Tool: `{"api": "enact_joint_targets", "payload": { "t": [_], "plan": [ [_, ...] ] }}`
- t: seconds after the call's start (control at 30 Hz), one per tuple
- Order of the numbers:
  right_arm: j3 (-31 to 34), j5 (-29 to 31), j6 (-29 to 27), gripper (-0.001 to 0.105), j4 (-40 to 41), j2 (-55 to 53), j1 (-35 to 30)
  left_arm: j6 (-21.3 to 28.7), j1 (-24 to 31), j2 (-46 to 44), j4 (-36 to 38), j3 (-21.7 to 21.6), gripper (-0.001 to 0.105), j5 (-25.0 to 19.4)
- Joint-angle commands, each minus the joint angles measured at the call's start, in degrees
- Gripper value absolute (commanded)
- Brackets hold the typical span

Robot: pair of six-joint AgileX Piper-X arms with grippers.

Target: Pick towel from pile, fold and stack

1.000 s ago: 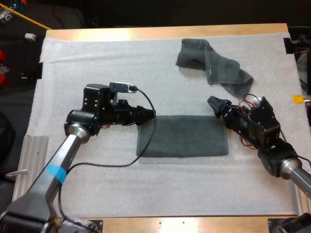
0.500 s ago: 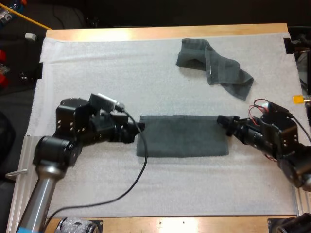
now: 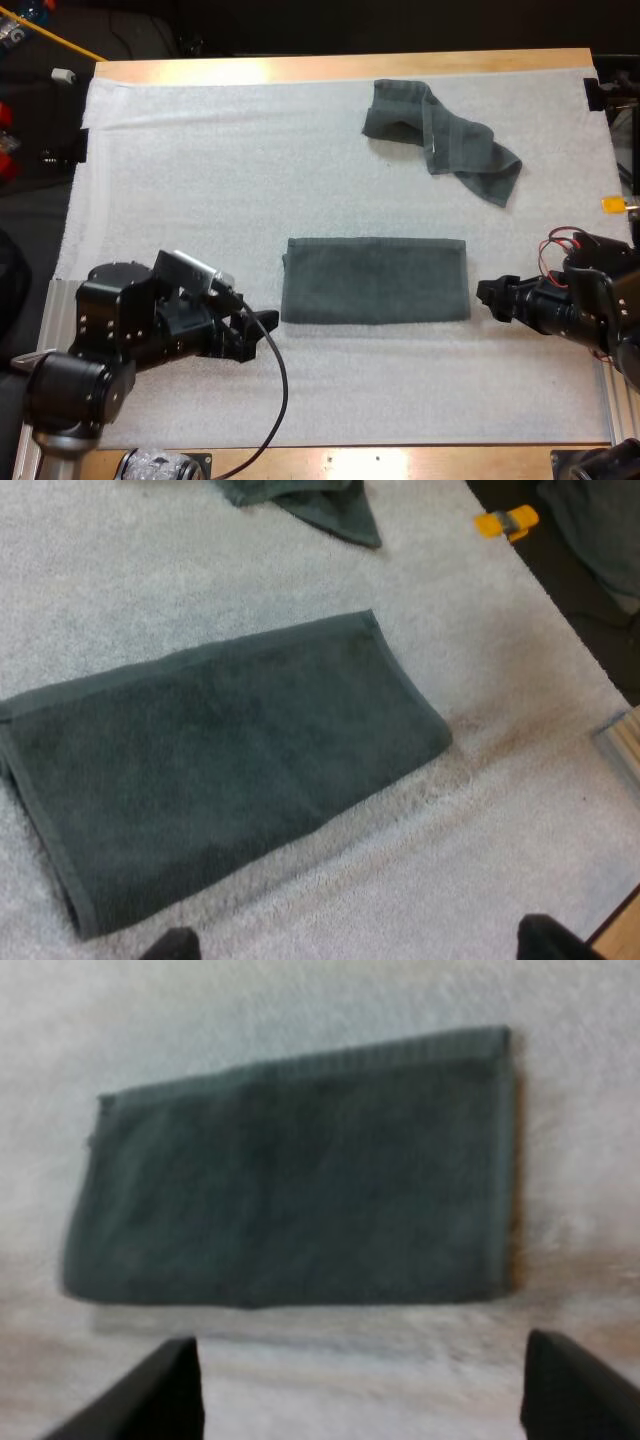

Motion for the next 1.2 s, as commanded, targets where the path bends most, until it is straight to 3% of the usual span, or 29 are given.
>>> {"api": "enact_joint_targets", "payload": {
  "t": [0.0, 0.1, 0.27, 0.53, 0.7, 0.93, 1.17],
  "plan": [
    [-0.53, 1.74, -1.34, 0.064, 0.50, 0.00, -0.25, -0.59, -0.02, -0.60, 0.04, -0.35, 0.062, -0.36],
    [-0.53, 5.33, -3.41, 0.064, -0.52, 1.54, -0.65, -1.47, -0.02, -0.65, 0.04, -0.35, 0.062, -0.36],
    [-0.53, 3.03, -5.89, 0.064, -1.93, 6.97, -6.65, -2.45, -0.02, -0.51, -0.08, -0.35, 0.062, -0.25],
    [-0.40, -10.01, -15.19, 0.064, -5.30, 18.32, -20.81, -5.32, -0.02, -0.51, -0.08, -0.35, 0.062, -0.25],
    [-0.25, -18.63, -19.20, 0.064, -7.58, 25.47, -25.59, -8.21, -0.02, -0.51, 0.17, -0.35, 0.062, -0.25],
    [-0.26, -26.84, -21.79, 0.064, -11.88, 35.03, -26.45, -10.69, -0.02, -0.51, 4.07, -0.35, 0.062, -1.27],
    [-0.26, -28.62, -21.24, 0.064, -14.31, 42.16, -25.49, -10.69, -0.02, -0.51, 8.78, -0.35, 0.062, -2.31]
  ]
}}
